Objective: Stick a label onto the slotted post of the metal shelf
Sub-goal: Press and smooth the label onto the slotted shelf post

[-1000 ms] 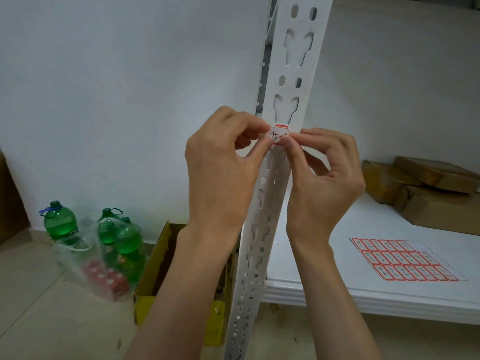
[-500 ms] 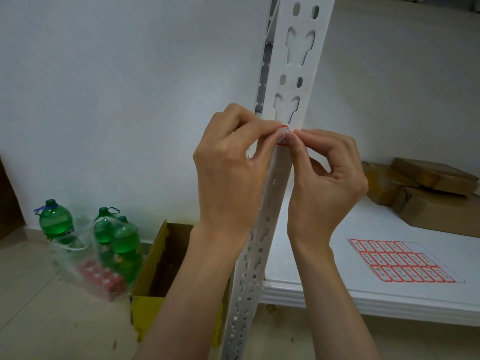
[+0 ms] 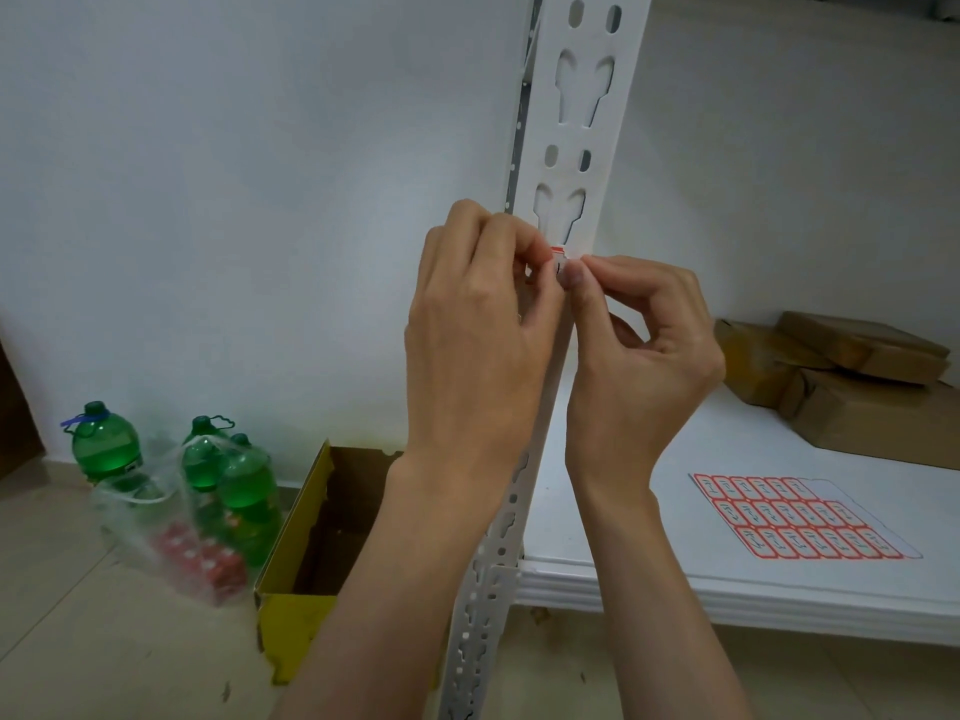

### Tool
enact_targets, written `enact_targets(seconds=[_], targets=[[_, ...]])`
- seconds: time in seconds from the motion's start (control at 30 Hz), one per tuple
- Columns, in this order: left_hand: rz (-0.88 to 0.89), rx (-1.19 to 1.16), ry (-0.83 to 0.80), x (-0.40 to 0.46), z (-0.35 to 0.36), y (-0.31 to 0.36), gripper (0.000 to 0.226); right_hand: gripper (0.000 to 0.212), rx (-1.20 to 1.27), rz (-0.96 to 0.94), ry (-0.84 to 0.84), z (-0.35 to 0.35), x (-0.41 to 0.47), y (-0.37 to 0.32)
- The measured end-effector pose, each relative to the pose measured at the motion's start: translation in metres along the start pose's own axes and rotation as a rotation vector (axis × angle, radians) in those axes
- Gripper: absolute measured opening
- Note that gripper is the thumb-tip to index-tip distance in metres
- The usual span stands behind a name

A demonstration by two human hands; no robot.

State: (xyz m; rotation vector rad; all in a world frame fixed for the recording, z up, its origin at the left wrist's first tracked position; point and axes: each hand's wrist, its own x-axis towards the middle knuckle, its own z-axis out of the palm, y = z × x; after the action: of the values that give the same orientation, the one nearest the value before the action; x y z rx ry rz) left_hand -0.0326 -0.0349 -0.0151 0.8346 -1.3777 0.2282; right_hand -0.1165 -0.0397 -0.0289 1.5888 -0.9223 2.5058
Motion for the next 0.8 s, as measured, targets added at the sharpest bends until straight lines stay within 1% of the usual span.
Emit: enact_targets(seconds=[0.17, 0.3, 0.67, 0.8], targets=[[0.034, -0.043, 0.079, -0.0025, -0.0019, -0.0050, 0.016, 0.014, 0.003, 0.000, -0.004, -0.0001, 0.0009, -0.0012], [0.037, -0.045, 0.102, -0.0029, -0.0019, -0.0032, 0.014, 0.010, 0.006, -0.001, -0.010, -0.0011, 0.0010, -0.0005], [0.030, 0.003, 0.087, 0.0006, 0.0019, -0.0010, 0.014, 0.010, 0.007, 0.007, -0.026, -0.0031, 0.0014, -0.0014], [0.031, 0.047, 0.054, -0.0003, 0.0049, -0.0010, 0.016, 0.007, -0.008, 0.028, -0.026, -0.0033, 0.0014, -0.0015]])
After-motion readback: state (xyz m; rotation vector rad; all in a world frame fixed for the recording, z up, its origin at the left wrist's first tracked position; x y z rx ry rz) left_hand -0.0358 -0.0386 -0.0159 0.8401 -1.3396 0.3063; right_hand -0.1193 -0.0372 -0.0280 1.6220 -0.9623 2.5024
